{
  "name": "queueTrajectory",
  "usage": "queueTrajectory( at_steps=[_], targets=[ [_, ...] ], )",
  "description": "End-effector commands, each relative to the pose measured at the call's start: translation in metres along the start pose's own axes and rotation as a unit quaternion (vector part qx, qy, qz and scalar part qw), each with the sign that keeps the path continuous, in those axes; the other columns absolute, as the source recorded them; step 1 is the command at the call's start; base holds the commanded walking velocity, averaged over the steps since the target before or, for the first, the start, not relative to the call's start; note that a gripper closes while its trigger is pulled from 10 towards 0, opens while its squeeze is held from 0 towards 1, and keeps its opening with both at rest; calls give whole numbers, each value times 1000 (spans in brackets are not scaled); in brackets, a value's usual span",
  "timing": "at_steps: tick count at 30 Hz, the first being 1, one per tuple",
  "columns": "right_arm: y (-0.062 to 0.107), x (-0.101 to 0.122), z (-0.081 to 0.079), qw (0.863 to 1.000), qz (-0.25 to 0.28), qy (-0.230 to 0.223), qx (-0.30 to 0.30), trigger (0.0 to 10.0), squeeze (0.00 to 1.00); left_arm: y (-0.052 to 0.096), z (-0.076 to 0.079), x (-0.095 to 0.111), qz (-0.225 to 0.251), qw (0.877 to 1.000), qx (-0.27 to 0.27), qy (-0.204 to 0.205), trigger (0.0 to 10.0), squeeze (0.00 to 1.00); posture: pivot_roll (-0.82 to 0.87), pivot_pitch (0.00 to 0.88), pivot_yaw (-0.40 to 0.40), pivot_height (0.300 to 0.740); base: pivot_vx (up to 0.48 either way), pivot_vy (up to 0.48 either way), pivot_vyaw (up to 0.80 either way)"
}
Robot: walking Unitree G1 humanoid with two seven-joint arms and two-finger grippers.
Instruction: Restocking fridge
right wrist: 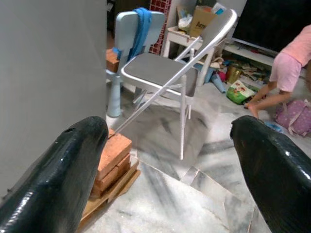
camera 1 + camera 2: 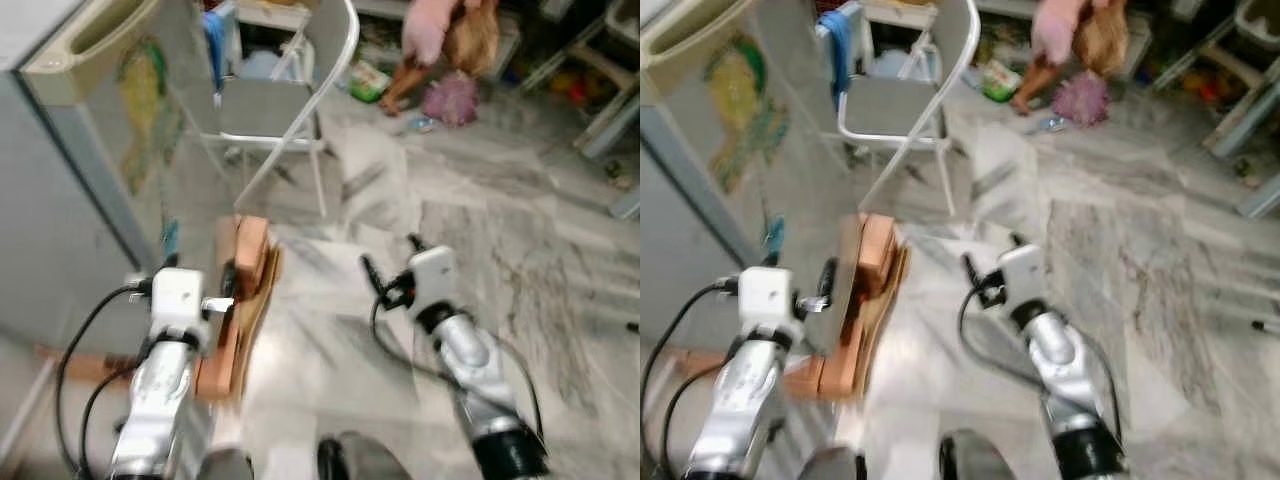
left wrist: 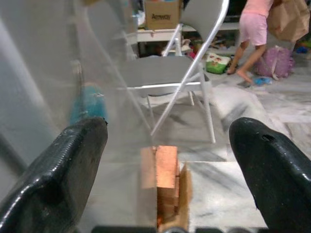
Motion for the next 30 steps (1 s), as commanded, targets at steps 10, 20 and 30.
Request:
queueTrajectory(
  at_steps=[10,20,30],
  targets=[
    [11,-3,2,1000,-13,3,15,10000,0,1,-17,-7,-20,998,57,-8,10000,0,84,104,-34,740,0,0,0],
    [35,-8,-4,998,-37,2,57,10000,0,-18,-33,1,-7,997,68,-32,10000,0,57,120,-35,740,0,0,0],
    [38,-6,-8,997,-39,-1,64,10000,0,-45,-61,10,-6,991,110,-72,10000,0,41,122,-29,740,0,0,0]
  ],
)
Point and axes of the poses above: a point about 5 cm out from each wrist's last joint towards the gripper, its own y axis pointing back from the gripper into the wrist, its own x axis along the axis of the wrist's last joint, z = x × y, the point moved 4 cm from there along -y, pointing out of the wrist towards the gripper, and after that the axes turned 3 degrees about -y, right-handed, at the moved point
